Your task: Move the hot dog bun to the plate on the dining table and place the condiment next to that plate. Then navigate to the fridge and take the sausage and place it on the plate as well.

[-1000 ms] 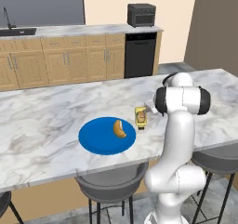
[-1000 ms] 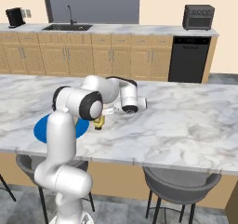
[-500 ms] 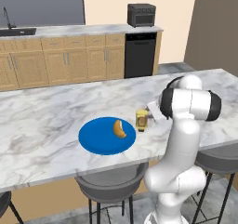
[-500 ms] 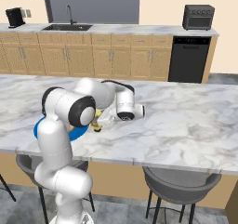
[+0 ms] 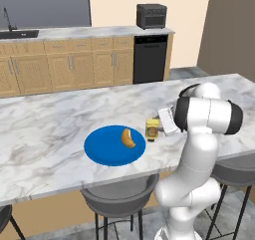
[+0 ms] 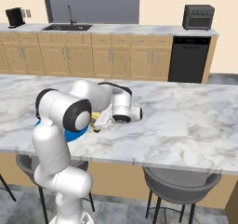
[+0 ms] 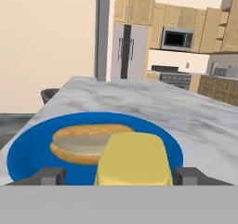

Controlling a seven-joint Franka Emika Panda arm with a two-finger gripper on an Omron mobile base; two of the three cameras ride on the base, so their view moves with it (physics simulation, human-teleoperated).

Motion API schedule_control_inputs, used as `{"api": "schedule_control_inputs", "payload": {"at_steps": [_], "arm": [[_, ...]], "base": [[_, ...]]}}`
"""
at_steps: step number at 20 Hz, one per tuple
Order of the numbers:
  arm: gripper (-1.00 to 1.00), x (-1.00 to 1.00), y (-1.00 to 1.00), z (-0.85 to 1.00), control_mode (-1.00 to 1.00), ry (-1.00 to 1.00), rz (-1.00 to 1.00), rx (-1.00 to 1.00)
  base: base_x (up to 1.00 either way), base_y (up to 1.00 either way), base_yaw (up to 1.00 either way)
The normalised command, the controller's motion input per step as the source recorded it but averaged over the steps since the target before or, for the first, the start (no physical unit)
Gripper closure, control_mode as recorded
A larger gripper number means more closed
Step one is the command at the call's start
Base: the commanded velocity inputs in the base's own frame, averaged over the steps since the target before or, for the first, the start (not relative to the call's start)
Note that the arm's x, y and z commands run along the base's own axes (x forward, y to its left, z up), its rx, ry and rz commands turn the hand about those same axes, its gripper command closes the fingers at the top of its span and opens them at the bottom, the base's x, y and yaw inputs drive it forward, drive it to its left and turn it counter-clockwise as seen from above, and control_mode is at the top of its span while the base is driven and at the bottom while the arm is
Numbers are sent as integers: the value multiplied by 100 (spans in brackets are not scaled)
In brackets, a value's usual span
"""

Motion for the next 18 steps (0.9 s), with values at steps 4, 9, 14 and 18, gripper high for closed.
{"api": "schedule_control_inputs", "payload": {"at_steps": [4,9,14,18], "arm": [[-100,13,-6,19,-100,-6,0,0],[-100,9,0,54,-100,-9,0,1],[-100,-19,2,95,-100,-2,0,4],[-100,-68,44,100,-100,0,0,0]], "base": [[0,0,0],[0,0,0],[0,0,0],[0,0,0]]}}
